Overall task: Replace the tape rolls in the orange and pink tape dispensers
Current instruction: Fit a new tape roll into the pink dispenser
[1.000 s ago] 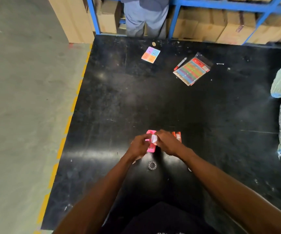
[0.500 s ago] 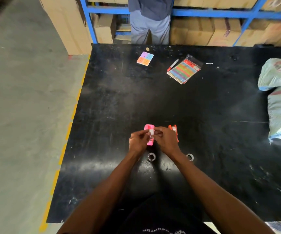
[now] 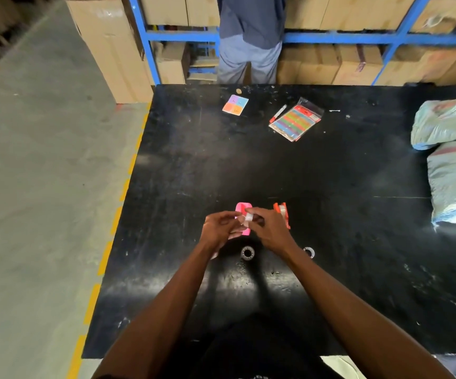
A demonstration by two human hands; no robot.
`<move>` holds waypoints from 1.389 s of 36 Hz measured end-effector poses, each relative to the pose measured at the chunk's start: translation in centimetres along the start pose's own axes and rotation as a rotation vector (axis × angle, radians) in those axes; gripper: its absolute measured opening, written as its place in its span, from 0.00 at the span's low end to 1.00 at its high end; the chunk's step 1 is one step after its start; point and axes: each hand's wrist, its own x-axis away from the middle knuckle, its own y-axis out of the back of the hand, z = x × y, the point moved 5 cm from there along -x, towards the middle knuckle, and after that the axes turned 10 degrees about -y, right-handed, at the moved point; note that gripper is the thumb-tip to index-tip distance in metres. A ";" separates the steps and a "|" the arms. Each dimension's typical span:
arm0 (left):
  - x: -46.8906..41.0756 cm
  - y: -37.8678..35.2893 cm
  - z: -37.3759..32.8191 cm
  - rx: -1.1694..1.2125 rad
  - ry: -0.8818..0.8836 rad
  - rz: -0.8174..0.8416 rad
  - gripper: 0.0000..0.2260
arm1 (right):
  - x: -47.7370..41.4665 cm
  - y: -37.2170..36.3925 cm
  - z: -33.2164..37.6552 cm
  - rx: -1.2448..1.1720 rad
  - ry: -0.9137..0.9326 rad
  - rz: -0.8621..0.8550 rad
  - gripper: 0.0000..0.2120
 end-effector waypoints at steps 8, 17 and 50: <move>0.8 1.6 0.9 -0.021 0.042 -0.061 0.09 | 0.7 -0.8 -4.3 0.166 -0.066 0.076 0.13; 0.6 1.9 1.5 -0.065 0.035 -0.081 0.10 | 2.6 -3.8 -8.4 0.384 -0.218 0.201 0.12; 0.5 2.7 3.5 -0.127 0.142 0.066 0.08 | 0.6 -2.8 -3.8 -0.087 0.013 0.170 0.16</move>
